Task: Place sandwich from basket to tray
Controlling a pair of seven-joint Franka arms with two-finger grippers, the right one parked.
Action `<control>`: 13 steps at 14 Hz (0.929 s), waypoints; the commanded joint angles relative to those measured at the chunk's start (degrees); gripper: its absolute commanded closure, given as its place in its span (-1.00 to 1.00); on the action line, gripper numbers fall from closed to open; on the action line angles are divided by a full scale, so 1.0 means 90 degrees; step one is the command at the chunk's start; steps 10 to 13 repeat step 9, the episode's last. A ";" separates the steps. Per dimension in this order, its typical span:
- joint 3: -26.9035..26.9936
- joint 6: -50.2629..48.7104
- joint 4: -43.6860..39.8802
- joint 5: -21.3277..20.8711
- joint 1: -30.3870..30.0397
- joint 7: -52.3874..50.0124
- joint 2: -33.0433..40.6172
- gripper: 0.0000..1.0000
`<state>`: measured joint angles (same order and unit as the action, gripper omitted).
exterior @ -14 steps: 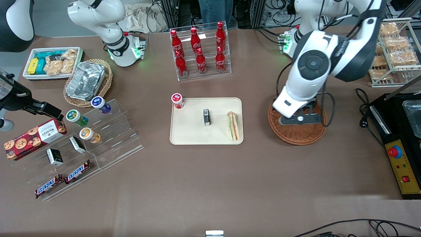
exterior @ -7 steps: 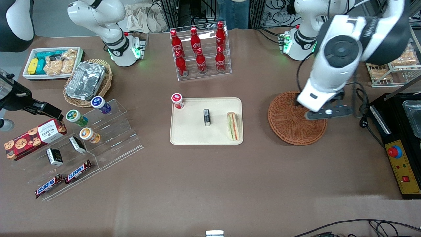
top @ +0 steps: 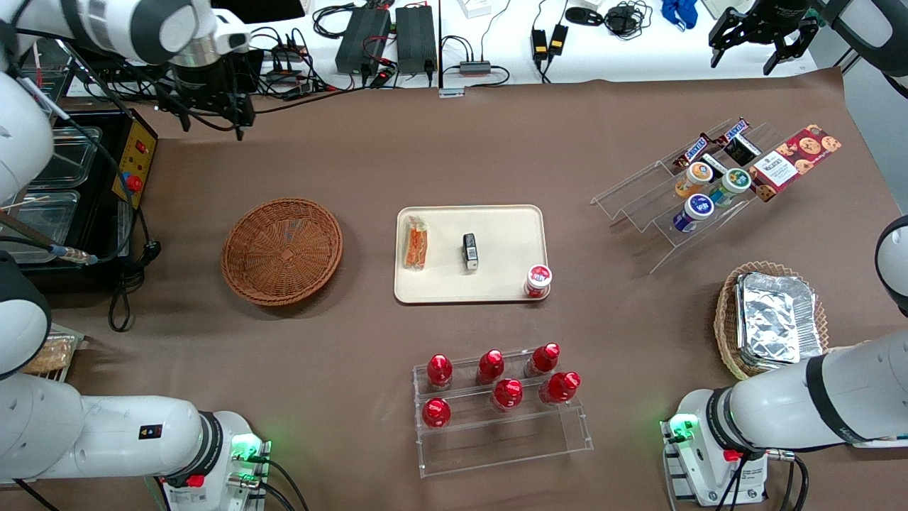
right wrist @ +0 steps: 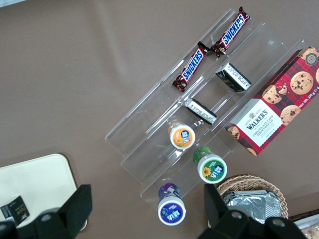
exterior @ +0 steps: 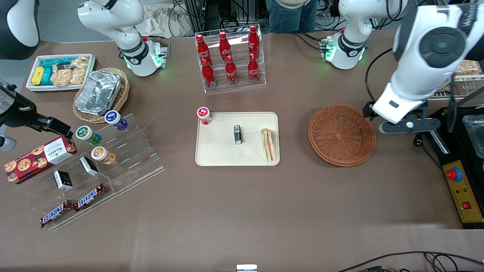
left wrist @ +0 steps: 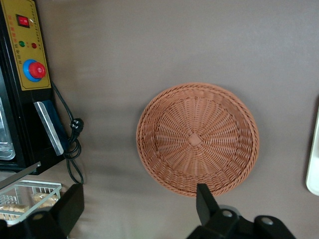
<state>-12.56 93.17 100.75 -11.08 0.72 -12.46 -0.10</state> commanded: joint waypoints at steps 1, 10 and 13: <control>0.0680 -0.0167 0.0007 0.0458 0.0115 0.0845 0.0400 -1.00; 0.1669 -0.0411 -0.0373 0.1065 0.0496 0.1814 0.0392 -1.00; 0.1669 -0.0411 -0.0373 0.1065 0.0496 0.1814 0.0392 -1.00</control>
